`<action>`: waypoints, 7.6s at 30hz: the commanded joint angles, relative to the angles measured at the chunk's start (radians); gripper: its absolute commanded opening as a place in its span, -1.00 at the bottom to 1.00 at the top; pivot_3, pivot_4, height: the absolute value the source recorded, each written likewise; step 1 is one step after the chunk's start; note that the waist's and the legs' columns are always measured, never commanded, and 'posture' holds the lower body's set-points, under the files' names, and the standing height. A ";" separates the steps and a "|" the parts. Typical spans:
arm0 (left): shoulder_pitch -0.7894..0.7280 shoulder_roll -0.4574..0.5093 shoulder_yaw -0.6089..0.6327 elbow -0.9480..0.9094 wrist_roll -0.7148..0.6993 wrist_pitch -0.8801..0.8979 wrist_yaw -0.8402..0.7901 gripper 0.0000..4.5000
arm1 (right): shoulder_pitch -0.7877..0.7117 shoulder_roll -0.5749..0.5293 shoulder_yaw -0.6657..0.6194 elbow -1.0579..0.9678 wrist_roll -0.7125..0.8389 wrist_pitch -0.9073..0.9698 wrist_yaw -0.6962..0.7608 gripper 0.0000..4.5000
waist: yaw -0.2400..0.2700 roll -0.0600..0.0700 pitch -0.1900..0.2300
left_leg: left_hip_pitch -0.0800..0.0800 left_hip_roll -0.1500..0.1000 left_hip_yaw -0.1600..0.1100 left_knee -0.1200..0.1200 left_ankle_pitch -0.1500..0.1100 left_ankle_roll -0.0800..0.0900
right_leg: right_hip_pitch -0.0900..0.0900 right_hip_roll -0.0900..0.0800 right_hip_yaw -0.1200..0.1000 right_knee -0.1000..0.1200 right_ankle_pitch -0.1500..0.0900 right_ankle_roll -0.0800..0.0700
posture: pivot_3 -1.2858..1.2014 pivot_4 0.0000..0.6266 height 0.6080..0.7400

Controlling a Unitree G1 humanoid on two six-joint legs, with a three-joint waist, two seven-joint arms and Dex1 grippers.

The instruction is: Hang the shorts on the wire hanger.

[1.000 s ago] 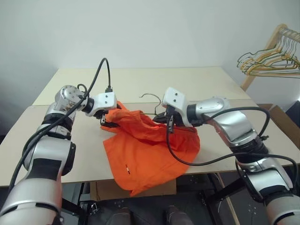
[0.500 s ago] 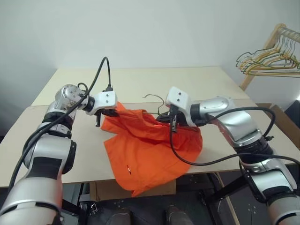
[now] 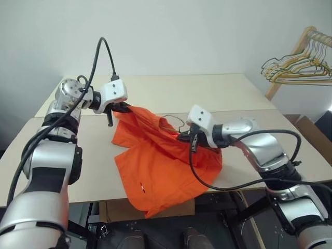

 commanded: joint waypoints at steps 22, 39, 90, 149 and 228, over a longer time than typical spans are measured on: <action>0.068 0.018 0.008 -0.051 -0.008 -0.069 -0.059 -0.98 | -0.070 -0.049 -0.079 -0.015 -0.006 -0.004 0.039 -1.00 | 0.015 0.000 0.000 | 0.001 0.000 0.000 0.000 0.000 0.000 | 0.000 0.000 0.000 0.000 0.000 0.000 | 0.09 -1.00 1.00; 0.050 0.035 -0.003 -0.049 0.012 -0.013 0.046 -0.57 | -0.162 -0.142 0.015 0.010 -0.031 0.015 0.228 -1.00 | 0.021 0.000 0.000 | 0.000 0.000 0.001 0.001 0.000 0.000 | 0.000 -0.001 0.000 0.000 0.000 0.000 | 0.08 -1.00 1.00; 0.004 -0.175 -0.058 -0.112 -0.114 -0.025 -0.205 -0.99 | -0.426 -0.174 0.016 0.108 0.133 0.271 0.382 -1.00 | 0.003 0.001 0.000 | 0.000 0.000 0.001 0.001 0.000 0.000 | -0.003 0.000 0.001 0.005 -0.001 -0.001 | 0.04 -1.00 1.00; 0.004 -0.185 0.065 -0.141 -0.224 0.033 -0.231 -0.08 | 0.069 -0.451 -0.171 -0.201 0.075 0.242 0.296 -1.00 | -0.011 0.002 0.001 | 0.000 -0.002 0.002 0.001 -0.001 0.001 | -0.003 -0.002 0.003 0.005 -0.006 0.004 | 0.04 -1.00 1.00; 0.290 -0.258 0.242 -1.090 -0.790 0.803 0.188 0.98 | -0.242 -0.320 -1.614 0.520 0.262 0.807 -1.554 -1.00 | -0.116 0.012 -0.004 | 0.034 -0.009 0.008 -0.020 -0.006 0.006 | 0.035 0.000 0.030 -0.023 -0.015 0.015 | -0.01 -1.00 1.00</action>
